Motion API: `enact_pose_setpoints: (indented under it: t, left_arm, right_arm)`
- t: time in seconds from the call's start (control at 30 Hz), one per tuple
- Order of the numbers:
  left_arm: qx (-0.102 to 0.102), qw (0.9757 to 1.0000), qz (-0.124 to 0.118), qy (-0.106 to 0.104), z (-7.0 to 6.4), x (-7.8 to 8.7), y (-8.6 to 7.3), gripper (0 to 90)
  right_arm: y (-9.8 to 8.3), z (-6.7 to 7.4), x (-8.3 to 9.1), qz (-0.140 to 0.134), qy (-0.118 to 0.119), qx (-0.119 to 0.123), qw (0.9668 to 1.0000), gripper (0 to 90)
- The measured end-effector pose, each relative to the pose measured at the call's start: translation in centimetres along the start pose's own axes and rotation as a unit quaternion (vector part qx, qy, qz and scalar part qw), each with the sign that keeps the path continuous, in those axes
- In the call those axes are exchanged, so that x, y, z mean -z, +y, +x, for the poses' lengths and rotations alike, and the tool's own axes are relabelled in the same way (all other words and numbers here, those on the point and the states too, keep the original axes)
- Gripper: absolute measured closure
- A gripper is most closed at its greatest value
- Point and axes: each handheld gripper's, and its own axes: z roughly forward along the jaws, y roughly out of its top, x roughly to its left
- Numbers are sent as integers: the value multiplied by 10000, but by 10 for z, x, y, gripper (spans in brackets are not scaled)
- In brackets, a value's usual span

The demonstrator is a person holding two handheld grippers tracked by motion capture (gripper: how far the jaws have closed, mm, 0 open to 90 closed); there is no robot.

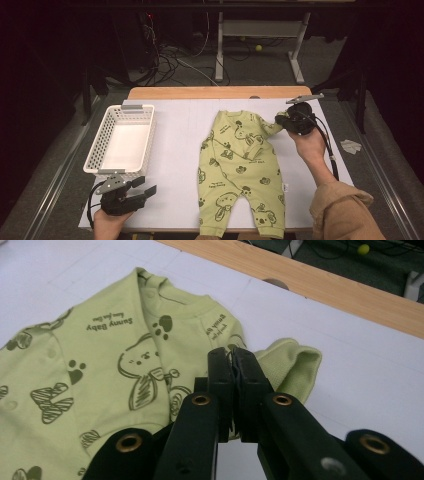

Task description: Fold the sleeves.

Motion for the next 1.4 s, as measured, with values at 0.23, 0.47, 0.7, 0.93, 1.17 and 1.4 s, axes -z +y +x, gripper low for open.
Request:
enact_pose_setpoints:
  t: [0.23, 0.47, 0.7, 0.93, 1.17, 1.4]
  left_arm:
    - [27, 10000, -27, -28, 1, 1, 0, 357]
    - [48, 10000, -15, -43, 1, 0, 0, 357]
    - [49, 10000, -32, -64, 1, 0, 0, 357]
    - [75, 9999, -22, -67, 2, -1, 0, 357]
    - [105, 9999, -19, -68, 2, -2, 0, 357]
    - [116, 9999, 3, -66, 3, -2, 1, 357]
  right_arm:
    - [10, 22, 5, -143, 163, 354, 9991, 889]
    - [13, 39, -7, -121, 520, 441, 9976, 888]
    - [11, 59, -18, -13, 803, 542, 9953, 886]
    - [1, 75, -36, 224, 1111, 679, 9912, 883]
    - [-14, 79, -58, 518, 1156, 631, 9899, 871]
    - [-24, 85, -68, 647, 1289, 625, 9876, 819]
